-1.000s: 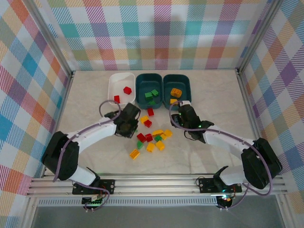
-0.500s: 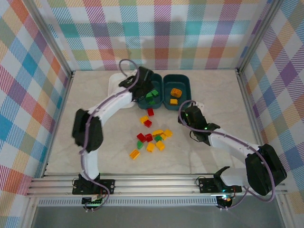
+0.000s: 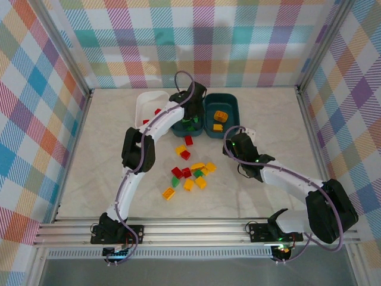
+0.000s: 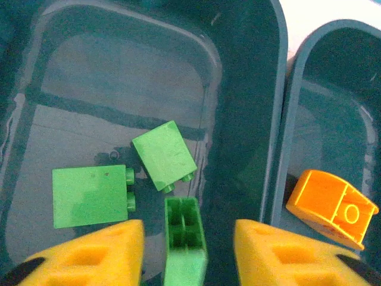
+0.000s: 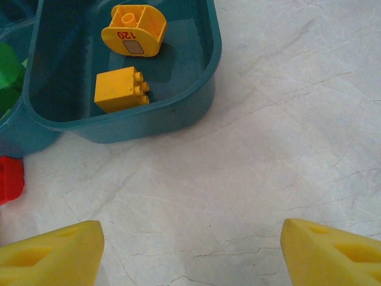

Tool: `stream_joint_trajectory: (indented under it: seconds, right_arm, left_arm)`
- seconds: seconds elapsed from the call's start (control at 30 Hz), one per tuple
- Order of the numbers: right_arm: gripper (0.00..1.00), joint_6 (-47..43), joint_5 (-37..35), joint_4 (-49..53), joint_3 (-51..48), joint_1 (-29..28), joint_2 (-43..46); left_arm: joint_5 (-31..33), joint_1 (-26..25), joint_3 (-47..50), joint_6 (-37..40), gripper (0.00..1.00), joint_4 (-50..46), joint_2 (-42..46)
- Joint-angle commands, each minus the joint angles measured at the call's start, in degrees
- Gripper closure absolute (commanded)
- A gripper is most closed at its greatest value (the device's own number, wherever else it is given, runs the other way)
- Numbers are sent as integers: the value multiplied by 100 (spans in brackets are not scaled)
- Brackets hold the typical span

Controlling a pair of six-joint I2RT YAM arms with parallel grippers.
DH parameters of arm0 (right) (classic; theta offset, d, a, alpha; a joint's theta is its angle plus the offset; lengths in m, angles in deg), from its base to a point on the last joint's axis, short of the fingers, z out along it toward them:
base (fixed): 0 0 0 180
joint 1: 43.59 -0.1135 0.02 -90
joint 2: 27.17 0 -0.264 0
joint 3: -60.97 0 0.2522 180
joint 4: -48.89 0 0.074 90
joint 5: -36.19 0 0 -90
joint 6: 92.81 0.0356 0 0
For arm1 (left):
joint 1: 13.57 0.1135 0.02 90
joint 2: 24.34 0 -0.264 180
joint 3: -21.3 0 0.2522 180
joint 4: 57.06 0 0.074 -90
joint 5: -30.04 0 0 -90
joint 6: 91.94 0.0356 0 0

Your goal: Sort the legos into containers by color

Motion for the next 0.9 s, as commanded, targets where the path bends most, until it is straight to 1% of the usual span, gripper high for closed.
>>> stream_joint_trajectory:
  seconds: [0.0,0.03,0.07,0.13,0.23,0.3,0.33,0.5,0.53,0.57,0.77,0.87]
  right_arm:
    - [22,-29,-23,-149,-64,1,175]
    - [21,-38,23,-178,-76,1,194]
    - [21,-51,77,-192,-73,1,195]
    - [21,-84,166,-195,-55,1,176]
    - [22,-86,303,-228,-38,1,130]
    - [21,-102,349,-211,-12,1,91]
    - [22,-116,376,-205,-16,1,79]
    - [22,-215,514,-169,52,-4,39]
    - [22,-231,572,-164,72,-7,13]
    - [22,-243,647,-174,97,-9,-23]
    - [25,-459,1317,-27,435,-115,-470]
    - [26,-544,1541,416,781,-248,-647]
  left_arm:
    - [173,44,-205,216,34,-360,143]
    - [234,44,-200,254,28,-398,245]
    - [286,44,-199,285,25,-446,358]
    - [342,44,-81,362,22,-489,641]
    - [303,42,611,372,19,-301,1381]
    - [195,30,1537,315,18,78,2073]
    - [137,37,2131,256,16,423,2533]
    - [-70,26,4840,-112,4,1626,4505]
    - [-123,22,5335,-195,1,1803,4854]
    - [-159,11,5795,-264,0,1948,5146]
    - [-289,0,7911,-705,0,2128,6633]
    - [-504,0,8747,-923,0,2240,7278]
